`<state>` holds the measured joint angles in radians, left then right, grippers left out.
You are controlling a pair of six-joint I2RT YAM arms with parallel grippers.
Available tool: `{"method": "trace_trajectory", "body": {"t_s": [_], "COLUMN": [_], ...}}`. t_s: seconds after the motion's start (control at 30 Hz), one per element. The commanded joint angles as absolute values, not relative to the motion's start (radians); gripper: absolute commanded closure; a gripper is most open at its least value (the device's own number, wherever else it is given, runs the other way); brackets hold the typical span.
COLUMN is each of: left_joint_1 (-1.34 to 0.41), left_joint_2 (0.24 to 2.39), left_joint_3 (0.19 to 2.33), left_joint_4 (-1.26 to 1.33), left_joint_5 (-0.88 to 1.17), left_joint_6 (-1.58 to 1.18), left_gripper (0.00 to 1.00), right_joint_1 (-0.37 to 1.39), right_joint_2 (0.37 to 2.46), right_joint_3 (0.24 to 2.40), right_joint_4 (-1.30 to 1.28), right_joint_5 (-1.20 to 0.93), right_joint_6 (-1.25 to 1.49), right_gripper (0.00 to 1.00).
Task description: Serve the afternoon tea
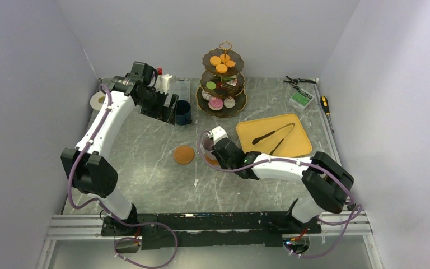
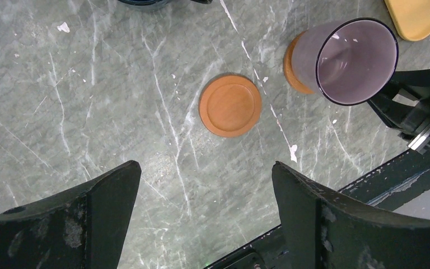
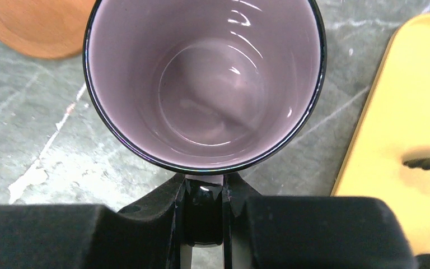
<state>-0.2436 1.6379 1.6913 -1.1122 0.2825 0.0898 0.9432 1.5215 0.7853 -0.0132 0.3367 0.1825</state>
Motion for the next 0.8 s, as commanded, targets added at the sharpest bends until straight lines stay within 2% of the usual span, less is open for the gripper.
{"method": "trace_trajectory", "body": {"t_s": [0.0, 0.3, 0.33, 0.37, 0.47, 0.53, 0.63, 0.77], "left_joint_1": [-0.245, -0.245, -0.245, -0.246, -0.246, -0.245, -0.245, -0.245], "left_joint_2": [1.633, 1.644, 1.646, 1.646, 1.653, 1.658, 1.67, 1.705], "left_joint_3": [1.74, 1.751, 1.752, 1.753, 1.754, 1.758, 1.764, 1.782], "left_joint_4": [-1.126, -1.127, -1.129, -1.129, -1.128, -1.126, -1.121, -1.107], "left_joint_5": [0.289, 0.278, 0.279, 0.28, 0.278, 0.276, 0.272, 0.252], "left_joint_6": [0.103, 0.112, 0.112, 0.113, 0.114, 0.116, 0.12, 0.133], "left_gripper": [0.07, 0.07, 0.07, 0.07, 0.07, 0.07, 0.07, 0.07], "right_joint_1": [0.947, 0.954, 0.956, 0.958, 0.961, 0.964, 0.967, 0.968], "right_joint_2": [1.462, 1.484, 1.483, 1.48, 1.464, 1.45, 1.432, 1.393], "right_joint_3": [0.767, 0.725, 0.718, 0.711, 0.689, 0.675, 0.671, 0.689], "right_joint_4": [0.12, 0.142, 0.146, 0.148, 0.155, 0.162, 0.153, 0.134], "right_joint_5": [0.386, 0.386, 0.388, 0.392, 0.403, 0.411, 0.428, 0.435], "right_joint_6": [0.223, 0.244, 0.244, 0.245, 0.248, 0.252, 0.256, 0.254], "right_gripper": [1.0, 1.0, 0.97, 0.92, 0.65, 0.52, 0.41, 0.35]}}
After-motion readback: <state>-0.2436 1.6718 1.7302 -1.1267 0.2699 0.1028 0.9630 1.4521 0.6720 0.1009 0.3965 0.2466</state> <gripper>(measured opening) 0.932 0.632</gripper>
